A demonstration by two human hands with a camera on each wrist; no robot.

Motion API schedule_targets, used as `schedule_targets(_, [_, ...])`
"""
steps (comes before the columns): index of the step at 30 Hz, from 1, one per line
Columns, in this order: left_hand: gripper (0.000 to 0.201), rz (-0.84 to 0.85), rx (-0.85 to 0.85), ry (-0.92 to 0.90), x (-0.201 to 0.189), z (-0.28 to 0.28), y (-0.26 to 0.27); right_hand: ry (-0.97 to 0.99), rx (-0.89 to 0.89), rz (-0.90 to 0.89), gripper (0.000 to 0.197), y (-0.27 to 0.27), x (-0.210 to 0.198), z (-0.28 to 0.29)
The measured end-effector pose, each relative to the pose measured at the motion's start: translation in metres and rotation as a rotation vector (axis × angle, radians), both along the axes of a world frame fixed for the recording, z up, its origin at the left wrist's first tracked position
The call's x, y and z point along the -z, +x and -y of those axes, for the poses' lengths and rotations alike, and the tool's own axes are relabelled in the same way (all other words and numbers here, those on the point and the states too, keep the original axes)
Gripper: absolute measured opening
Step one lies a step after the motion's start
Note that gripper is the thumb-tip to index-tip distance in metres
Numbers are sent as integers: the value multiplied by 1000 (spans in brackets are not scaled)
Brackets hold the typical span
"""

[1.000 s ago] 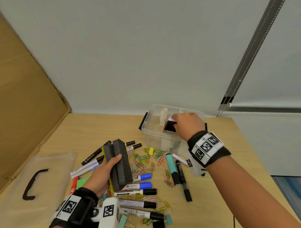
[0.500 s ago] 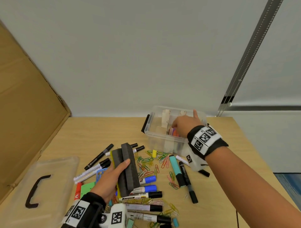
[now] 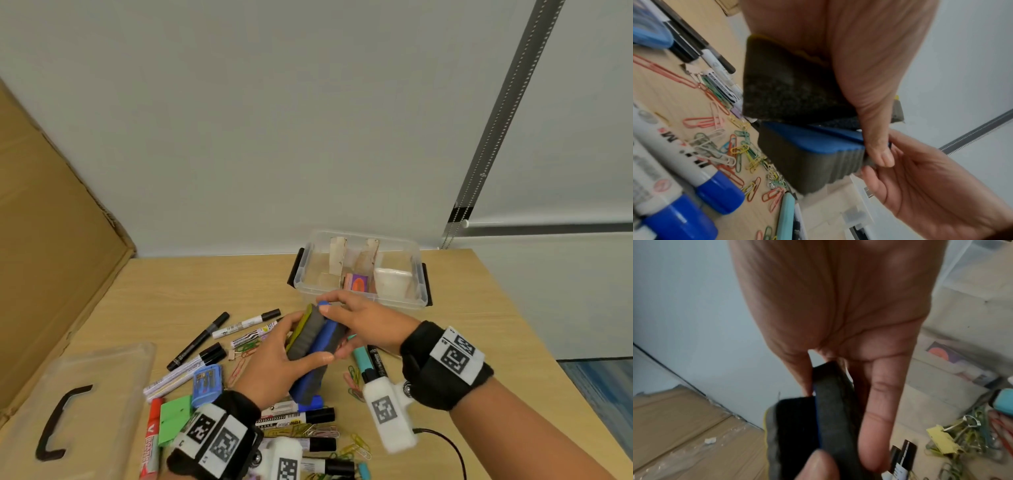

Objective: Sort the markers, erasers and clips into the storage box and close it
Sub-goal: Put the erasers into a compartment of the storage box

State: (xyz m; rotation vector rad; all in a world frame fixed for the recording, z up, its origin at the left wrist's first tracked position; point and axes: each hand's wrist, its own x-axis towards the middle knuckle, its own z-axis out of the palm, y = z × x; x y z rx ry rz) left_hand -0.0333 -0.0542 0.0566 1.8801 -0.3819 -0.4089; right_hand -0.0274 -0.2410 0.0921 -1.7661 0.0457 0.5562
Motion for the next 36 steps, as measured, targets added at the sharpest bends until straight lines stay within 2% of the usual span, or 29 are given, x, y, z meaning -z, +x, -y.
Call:
schedule_targets(2, [63, -44, -33, -68, 2, -7, 2, -23, -7, 6, 40, 2, -4, 7])
schedule_targets(3, [61, -61, -65, -86, 3, -11, 2, -92, 1, 72, 39, 3, -9, 12])
schedule_targets(6, [45, -64, -169, -51, 6, -25, 1, -478, 163, 521, 38, 11, -40, 30])
schedule_targets(8, [34, -93, -211, -32, 9, -33, -2, -572, 347, 778, 36, 19, -60, 40])
schedule_targets(11, [30, -123, -242, -18, 10, -41, -6, -672, 433, 925, 36, 35, -66, 51])
schedule_targets(17, [31, -140, -276, -33, 8, -44, -8, -851, 304, 824, 35, 57, -37, 45])
schedule_targets(21, [29, -129, -282, -30, 8, -46, -8, -856, 263, 812, 29, 65, -44, 39])
schedule_targets(26, [27, -120, -291, -17, 8, -47, -8, -881, 232, 635, 28, 77, -52, 42])
schedule_targets(31, [28, -118, -299, -5, 9, -46, -7, -971, 203, 547, 29, 93, -62, 46])
schedule_targets(36, [27, -112, -276, 9, 10, -45, -5, -1160, -19, 229, 28, 114, -55, 33])
